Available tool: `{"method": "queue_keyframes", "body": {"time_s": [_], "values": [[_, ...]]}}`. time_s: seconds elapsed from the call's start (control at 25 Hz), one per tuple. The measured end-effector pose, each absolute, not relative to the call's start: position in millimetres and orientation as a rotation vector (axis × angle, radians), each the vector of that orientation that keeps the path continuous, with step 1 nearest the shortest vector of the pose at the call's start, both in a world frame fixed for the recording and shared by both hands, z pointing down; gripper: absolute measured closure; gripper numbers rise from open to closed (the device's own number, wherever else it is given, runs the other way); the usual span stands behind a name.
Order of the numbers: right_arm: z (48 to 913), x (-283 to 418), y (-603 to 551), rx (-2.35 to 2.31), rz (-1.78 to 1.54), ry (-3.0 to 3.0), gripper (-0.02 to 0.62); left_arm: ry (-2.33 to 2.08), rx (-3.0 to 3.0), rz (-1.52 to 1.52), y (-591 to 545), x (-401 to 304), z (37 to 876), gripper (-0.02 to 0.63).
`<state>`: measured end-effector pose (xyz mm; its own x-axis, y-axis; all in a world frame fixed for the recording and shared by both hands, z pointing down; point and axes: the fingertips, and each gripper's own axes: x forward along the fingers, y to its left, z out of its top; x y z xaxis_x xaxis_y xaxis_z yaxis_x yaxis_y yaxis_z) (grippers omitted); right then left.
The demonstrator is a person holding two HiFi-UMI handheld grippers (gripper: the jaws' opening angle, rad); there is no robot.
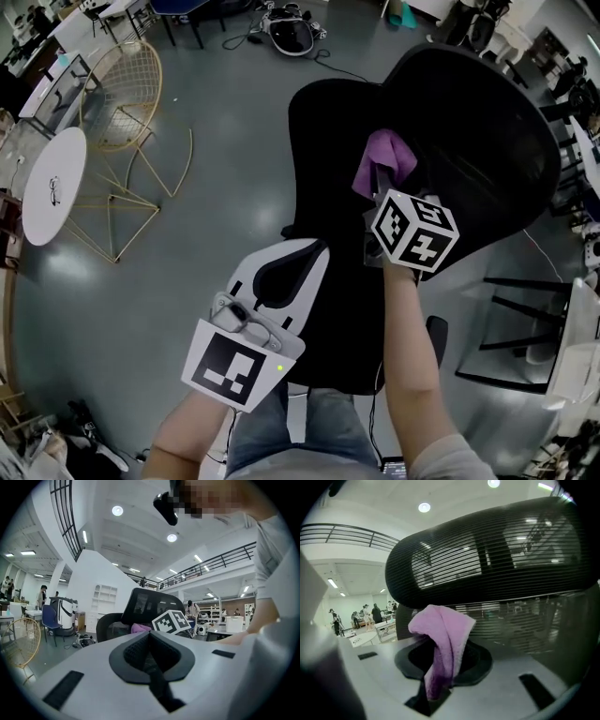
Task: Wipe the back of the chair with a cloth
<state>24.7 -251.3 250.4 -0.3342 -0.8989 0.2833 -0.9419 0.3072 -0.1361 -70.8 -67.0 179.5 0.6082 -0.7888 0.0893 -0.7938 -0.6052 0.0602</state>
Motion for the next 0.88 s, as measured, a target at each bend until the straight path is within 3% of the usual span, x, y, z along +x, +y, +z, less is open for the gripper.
{"method": "queue_keyframes", "body": {"time_s": [0.88], "values": [[247.8, 167.6, -223.8, 1.94, 0.404, -2.261, 0.5, -1.154, 2.823, 0.08, -63.6, 17.3, 178.6, 0.594]]}}
